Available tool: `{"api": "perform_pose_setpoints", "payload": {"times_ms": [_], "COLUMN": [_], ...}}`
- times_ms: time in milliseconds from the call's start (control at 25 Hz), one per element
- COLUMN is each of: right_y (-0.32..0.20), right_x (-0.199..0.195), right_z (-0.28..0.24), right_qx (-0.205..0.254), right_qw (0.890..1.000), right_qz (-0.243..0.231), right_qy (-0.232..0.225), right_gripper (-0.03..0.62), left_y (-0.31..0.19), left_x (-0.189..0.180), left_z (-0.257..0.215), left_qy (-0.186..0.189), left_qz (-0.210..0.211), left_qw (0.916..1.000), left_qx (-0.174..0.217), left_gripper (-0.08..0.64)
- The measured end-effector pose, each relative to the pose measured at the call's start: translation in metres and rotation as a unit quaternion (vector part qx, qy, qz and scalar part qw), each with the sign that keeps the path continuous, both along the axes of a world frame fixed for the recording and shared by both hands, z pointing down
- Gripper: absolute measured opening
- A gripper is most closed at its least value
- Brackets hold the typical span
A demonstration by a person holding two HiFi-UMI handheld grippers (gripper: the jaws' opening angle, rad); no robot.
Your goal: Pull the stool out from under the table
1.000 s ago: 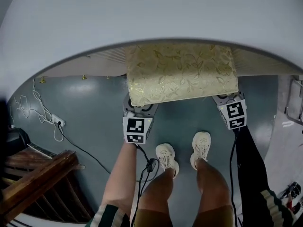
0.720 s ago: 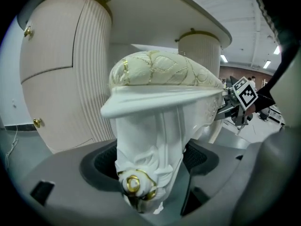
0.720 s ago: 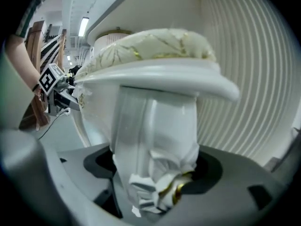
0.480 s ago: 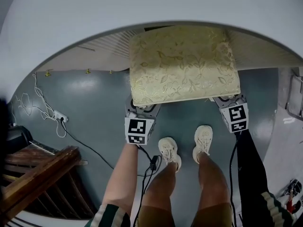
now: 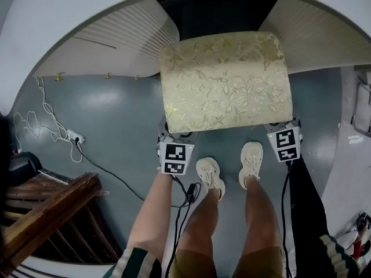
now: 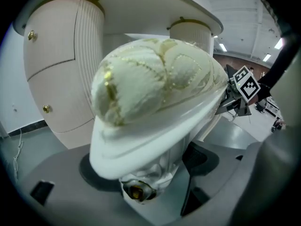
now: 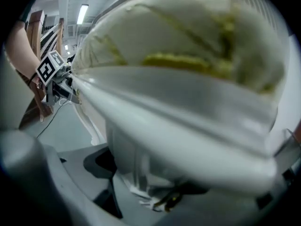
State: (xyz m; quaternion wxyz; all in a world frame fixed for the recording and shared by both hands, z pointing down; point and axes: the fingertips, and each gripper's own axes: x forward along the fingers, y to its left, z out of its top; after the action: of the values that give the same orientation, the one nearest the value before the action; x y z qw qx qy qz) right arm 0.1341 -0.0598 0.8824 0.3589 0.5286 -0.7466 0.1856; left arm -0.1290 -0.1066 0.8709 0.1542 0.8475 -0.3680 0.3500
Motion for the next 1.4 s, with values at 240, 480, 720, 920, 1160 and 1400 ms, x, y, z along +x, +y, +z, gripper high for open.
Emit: {"api": "perform_pose_setpoints", "payload": {"times_ms": [240,480,720,920,1160,1400], "right_y": [-0.0005,0.0022,0.0057,0.0048,0.0049,0.0053], "right_x": [-0.0003,-0.0017,-0.0032,-0.0021,-0.0008,0.0006], "right_z": [0.0062,0.0071,0.0071,0.0080,0.0053,0.0039], "right_qx": [-0.014,-0.020,-0.030,-0.036,-0.043,-0.050], "right_qw": [1.000,1.000,0.999,0.999,0.999,0.998], "right_qz": [0.000,0.007,0.008,0.004,-0.005,-0.020], "right_qy": [0.012,0.014,0.015,0.017,0.017,0.013], "right_gripper": [0.402,0.402,0.402,0.400,0.400,0.400], "left_y": [-0.0046,-0.0074,-0.0072,-0.0083,-0.0062,0.0010], "left_x": [-0.0003,-0.0010,-0.0022,-0.0016,-0.0015,-0.0022], "left_z": [0.0066,0.0080,0.0090,0.0105,0.0075,0.0079], "left_qy": [-0.016,-0.022,-0.026,-0.031,-0.034,-0.035], "left_qz": [0.011,0.023,0.032,0.031,0.026,0.015], "left_qw": [0.9997,0.9993,0.9987,0.9984,0.9983,0.9979], "left_qx": [-0.012,-0.019,-0.030,-0.035,-0.041,-0.052], "left_gripper": [0.393,0.393,0.393,0.393,0.393,0.393]}}
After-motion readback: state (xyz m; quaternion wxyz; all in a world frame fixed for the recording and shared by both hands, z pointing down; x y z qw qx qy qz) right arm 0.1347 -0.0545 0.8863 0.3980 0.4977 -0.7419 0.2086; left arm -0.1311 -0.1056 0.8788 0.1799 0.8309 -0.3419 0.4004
